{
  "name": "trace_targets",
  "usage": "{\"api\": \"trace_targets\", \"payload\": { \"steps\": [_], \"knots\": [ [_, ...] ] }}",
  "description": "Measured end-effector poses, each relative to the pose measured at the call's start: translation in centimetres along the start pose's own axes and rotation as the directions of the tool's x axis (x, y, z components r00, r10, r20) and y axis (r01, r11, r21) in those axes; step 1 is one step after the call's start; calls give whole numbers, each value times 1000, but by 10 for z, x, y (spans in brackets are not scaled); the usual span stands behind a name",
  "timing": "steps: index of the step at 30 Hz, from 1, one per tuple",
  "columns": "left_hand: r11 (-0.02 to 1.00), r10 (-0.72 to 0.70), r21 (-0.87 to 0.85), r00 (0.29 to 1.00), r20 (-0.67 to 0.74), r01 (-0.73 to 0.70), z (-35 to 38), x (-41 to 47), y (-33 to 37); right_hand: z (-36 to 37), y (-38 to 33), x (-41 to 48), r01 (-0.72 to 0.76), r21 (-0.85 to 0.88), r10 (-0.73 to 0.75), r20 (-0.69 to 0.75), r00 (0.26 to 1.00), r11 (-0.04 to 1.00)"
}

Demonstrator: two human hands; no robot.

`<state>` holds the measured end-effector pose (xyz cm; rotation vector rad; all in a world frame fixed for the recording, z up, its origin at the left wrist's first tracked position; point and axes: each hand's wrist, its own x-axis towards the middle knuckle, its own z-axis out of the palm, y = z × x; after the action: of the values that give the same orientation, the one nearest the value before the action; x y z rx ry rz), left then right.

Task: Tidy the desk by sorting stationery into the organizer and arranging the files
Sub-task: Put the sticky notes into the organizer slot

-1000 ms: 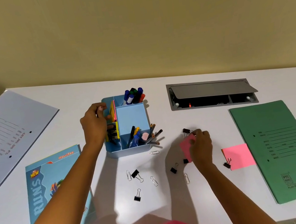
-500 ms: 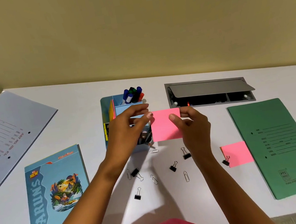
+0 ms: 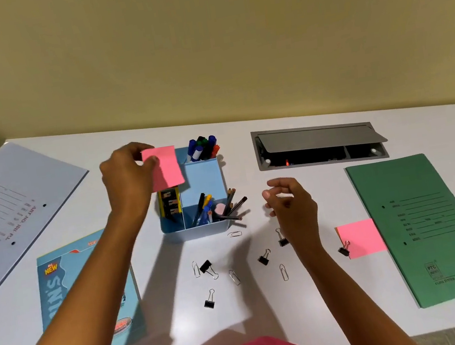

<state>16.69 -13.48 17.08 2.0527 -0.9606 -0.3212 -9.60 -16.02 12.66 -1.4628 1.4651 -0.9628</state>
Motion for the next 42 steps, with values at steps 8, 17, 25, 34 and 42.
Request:
{"api": "trace_targets", "payload": {
  "steps": [8, 17, 25, 34, 42],
  "knots": [
    [928, 82, 359, 994, 73, -103, 39, 32, -21, -20, 44, -8, -53, -94, 48, -57, 997, 994],
    [883, 156, 435, 985, 78, -174, 39, 55, -14, -43, 76, 3, -65, -207, 26, -187, 982, 976],
    [894, 81, 416, 974, 209, -164, 55, 42, -27, -66, 116, 24, -203, -507, 79, -256, 963, 838],
    [930, 217, 282, 971, 98, -236, 56, 17, -26, -74, 151, 21, -487, -705, 371, -329, 868, 515],
    [972, 149, 181, 989, 17, -150, 53, -17, -24, -51, 150, -14, -196, -800, 182, -110, 977, 568]
  ]
}}
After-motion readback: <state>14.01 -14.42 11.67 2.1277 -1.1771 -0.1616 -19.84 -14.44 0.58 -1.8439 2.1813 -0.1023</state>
